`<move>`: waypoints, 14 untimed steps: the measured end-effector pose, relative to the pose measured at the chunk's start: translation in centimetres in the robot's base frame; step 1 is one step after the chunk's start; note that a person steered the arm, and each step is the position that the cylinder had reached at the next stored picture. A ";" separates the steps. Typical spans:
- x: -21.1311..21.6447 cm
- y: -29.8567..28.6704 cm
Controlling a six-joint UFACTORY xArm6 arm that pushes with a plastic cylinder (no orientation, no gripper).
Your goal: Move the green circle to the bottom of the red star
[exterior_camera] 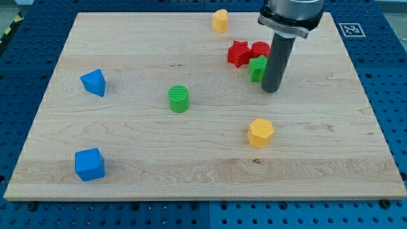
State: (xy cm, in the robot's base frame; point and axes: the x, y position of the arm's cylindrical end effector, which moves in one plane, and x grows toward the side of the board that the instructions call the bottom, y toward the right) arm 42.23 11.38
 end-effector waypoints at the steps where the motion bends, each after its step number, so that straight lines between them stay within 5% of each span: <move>1: 0.0 -3.3; 8: 9.8 -10.0; 11: 8.0 -18.8; 14: 5.1 -16.1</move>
State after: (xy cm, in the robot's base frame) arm 47.37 -4.75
